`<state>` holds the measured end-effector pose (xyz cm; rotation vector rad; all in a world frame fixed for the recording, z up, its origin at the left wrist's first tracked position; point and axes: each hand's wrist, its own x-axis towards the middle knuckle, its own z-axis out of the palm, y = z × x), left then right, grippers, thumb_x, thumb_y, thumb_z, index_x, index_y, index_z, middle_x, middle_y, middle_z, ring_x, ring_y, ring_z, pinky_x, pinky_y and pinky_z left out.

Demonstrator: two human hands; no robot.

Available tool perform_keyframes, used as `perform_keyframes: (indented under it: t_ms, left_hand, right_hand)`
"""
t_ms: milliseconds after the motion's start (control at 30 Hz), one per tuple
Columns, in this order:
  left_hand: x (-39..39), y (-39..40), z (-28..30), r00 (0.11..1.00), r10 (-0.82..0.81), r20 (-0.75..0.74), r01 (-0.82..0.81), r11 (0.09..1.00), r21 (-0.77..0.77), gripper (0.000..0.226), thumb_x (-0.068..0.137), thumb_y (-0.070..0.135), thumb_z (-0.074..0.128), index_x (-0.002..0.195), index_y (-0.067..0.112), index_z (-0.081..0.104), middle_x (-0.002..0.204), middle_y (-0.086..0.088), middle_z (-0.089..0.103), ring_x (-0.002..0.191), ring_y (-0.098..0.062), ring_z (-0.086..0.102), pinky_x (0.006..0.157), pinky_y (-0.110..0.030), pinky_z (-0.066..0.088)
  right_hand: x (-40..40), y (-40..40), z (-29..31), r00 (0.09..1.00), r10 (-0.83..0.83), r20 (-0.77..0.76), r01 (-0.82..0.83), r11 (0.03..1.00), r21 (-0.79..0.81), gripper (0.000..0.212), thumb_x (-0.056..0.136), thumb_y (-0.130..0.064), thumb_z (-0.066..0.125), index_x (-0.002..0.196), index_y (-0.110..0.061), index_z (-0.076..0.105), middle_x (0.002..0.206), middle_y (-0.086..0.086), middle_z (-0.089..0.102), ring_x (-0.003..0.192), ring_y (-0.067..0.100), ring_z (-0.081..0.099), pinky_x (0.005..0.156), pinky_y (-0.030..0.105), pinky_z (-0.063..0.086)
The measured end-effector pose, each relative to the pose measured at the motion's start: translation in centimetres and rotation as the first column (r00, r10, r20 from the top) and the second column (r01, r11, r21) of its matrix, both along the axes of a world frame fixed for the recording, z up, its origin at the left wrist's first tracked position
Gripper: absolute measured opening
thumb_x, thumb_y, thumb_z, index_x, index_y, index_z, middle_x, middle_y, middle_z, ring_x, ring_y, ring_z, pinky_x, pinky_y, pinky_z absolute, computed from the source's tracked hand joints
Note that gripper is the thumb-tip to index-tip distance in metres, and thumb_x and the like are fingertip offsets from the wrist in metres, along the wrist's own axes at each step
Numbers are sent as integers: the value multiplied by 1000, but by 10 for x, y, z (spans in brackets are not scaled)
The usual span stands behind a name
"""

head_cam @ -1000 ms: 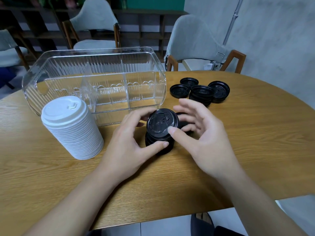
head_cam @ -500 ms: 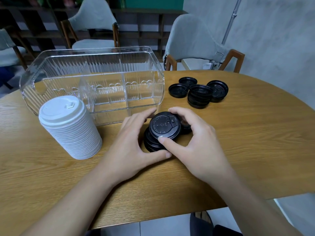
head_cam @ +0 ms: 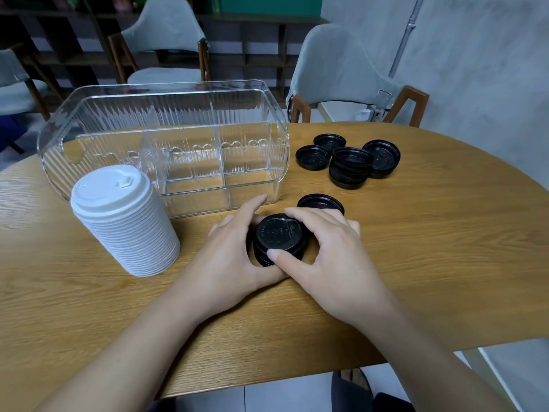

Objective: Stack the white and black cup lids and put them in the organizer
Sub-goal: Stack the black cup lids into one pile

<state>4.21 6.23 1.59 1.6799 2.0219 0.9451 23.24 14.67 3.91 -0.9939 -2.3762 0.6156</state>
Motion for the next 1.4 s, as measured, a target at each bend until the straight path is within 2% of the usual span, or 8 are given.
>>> perform_keyframes:
  t_ms: [267,467,700,833,1000,1133,1300,1400]
  left_hand:
    - [-2,0,-1,999,-43,13,44,999,-25,118,71,75,78,171,52,20,148,28,60,145,-2,48,131,-43,33]
    - [-1,-1,1,998,-59,-2,59,997,-42,120,76,62,88,174,50,18,142,36,59,134,24,38,131,-39,29]
    - [-1,0,1,999,-52,14,53,997,-49,122,77,61,92,174,51,18,143,35,61,144,1,49,129,-44,36]
    - [-3,0,0,998,-58,28,59,997,-52,122,75,64,89,173,53,17,145,33,61,146,-5,51,129,-46,39]
    - [-4,1,-3,997,-51,50,54,997,-47,126,69,70,86,173,54,17,147,32,61,147,-6,52,128,-45,40]
    - [-3,1,-4,999,-38,16,38,999,-32,123,69,72,83,173,53,19,149,29,61,146,-6,52,127,-40,41]
    - [1,0,-3,999,-14,-50,13,1000,-12,118,75,58,86,174,49,23,146,29,56,147,-5,49,119,-27,38]
    - [2,-1,-1,997,-17,-72,15,1000,-22,113,78,53,87,173,49,26,143,32,51,146,-5,48,119,-29,39]
  right_hand:
    - [9,5,9,999,14,29,-12,997,-73,60,83,-60,85,137,-43,64,118,-43,51,127,-11,36,119,37,32]
    - [8,5,9,998,54,24,-52,997,-57,74,85,-65,80,152,-47,56,124,-47,50,126,-9,37,117,36,31]
    - [11,13,-1,999,26,-45,-31,992,-125,73,76,-69,83,145,-57,61,135,-29,58,132,9,47,108,16,34]
    - [11,17,-5,992,59,-108,-77,981,-176,74,74,-70,86,144,-55,63,137,-30,65,136,9,56,116,31,44]
    - [9,13,-3,999,-7,-49,1,992,-127,77,74,-68,88,145,-53,64,136,-32,64,135,3,42,103,6,31]
    - [6,6,-2,999,-41,-30,39,996,-76,77,73,-72,85,145,-50,65,134,-26,66,131,7,40,102,11,35]
    - [1,-2,-3,994,-77,-73,86,987,136,66,79,-70,84,132,-32,76,116,-16,75,109,-5,44,108,36,42]
    - [-1,-4,-4,992,-64,-106,81,983,164,62,79,-62,89,130,-28,77,113,-18,74,104,-11,38,104,35,43]
